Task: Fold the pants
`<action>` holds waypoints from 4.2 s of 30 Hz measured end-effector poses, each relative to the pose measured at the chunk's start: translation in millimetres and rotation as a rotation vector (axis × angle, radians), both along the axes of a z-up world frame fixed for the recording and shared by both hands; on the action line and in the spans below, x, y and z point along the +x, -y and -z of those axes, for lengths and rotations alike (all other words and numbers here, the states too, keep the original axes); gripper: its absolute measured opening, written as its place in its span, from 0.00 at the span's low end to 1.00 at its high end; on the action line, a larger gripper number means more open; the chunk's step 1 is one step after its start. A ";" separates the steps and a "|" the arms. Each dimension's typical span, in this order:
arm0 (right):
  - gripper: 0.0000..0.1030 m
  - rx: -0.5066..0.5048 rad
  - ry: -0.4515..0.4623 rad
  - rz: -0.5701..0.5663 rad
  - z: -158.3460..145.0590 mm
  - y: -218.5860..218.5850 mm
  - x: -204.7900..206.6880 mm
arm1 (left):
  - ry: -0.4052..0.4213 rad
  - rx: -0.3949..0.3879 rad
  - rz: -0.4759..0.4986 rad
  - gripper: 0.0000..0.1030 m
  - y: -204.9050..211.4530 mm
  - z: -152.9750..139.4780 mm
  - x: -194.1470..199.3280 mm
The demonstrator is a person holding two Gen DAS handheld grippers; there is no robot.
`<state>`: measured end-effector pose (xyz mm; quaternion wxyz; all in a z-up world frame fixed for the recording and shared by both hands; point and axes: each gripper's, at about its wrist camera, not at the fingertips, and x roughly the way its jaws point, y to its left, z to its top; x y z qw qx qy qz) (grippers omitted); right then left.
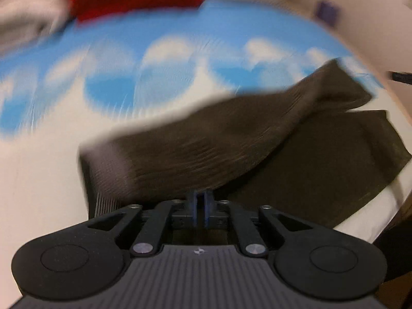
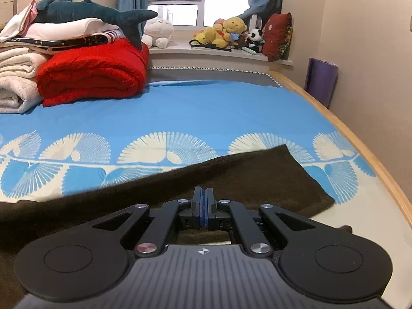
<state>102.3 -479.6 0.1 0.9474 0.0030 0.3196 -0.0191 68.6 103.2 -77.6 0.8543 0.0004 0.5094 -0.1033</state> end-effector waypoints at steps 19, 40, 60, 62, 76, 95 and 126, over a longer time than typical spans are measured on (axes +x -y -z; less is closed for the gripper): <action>0.02 0.347 -0.061 0.161 18.8 53.8 15.5 | -0.269 -0.454 -0.401 0.52 -65.6 56.5 58.0; 0.35 0.706 -0.217 0.292 144.8 54.4 174.0 | -0.239 -0.404 -0.565 0.09 -84.4 38.3 73.0; 0.02 0.504 -0.088 0.253 30.8 57.2 74.8 | -0.053 -0.328 -0.491 0.03 -87.3 -13.1 46.5; 0.02 0.474 -0.092 0.243 16.8 56.3 31.3 | -0.007 -0.322 -0.468 0.03 -95.6 -28.4 28.9; 0.07 0.318 -0.295 0.151 60.5 87.9 -84.1 | -0.170 -0.122 -0.498 0.14 -118.9 -9.5 1.8; 0.12 -0.237 -0.329 -0.081 151.3 2.8 51.8 | -0.128 -0.037 -0.472 0.14 -82.8 -10.9 43.6; 0.10 0.502 -0.190 0.898 150.8 258.0 -108.3 | -0.195 -0.037 -0.601 0.47 -123.7 4.6 24.0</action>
